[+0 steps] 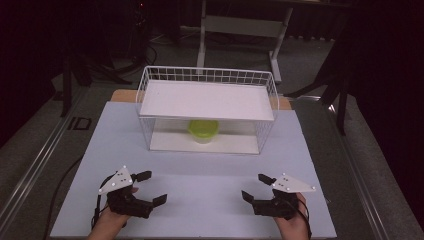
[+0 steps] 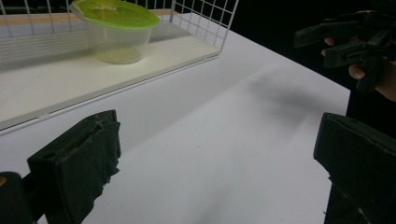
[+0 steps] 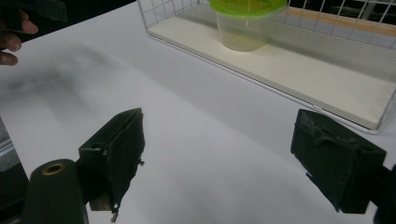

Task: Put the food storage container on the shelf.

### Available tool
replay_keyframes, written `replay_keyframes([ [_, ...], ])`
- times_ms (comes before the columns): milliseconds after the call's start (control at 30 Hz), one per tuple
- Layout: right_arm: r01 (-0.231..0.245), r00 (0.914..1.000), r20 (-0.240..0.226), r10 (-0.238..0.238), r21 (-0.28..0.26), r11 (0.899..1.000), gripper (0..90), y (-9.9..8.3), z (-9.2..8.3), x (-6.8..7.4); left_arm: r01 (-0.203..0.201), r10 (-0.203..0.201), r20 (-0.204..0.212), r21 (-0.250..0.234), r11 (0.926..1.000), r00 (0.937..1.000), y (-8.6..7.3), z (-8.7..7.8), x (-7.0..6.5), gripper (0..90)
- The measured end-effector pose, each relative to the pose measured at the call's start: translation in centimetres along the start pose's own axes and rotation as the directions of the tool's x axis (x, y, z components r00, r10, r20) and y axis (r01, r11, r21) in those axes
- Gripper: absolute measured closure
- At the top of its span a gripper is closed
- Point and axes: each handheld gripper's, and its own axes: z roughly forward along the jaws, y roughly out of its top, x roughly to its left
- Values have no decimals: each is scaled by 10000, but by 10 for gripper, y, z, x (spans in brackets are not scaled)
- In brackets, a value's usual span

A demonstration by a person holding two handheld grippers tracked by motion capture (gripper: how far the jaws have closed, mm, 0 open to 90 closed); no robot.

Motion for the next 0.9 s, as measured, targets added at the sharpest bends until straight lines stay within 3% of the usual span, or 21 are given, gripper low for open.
replay_keyframes([
  [233,-129,9999,-96,128,-112,9999,173,-5,-3,-6,165,-164,46,-316,9994,9999,-4,-2,5,16],
  [467,-96,9999,-49,97,107,9999,168,-12,-1,-14,-303,299,-273,-132,9995,9992,-8,0,3,16],
  [633,-389,9988,-281,390,60,9992,152,-14,0,-18,-336,331,-217,-230,9992,9992,-8,3,-1,15],
  [900,-270,9995,-157,274,294,9992,150,-16,5,-21,-238,235,-86,-317,9992,9997,-9,1,-1,16],
])
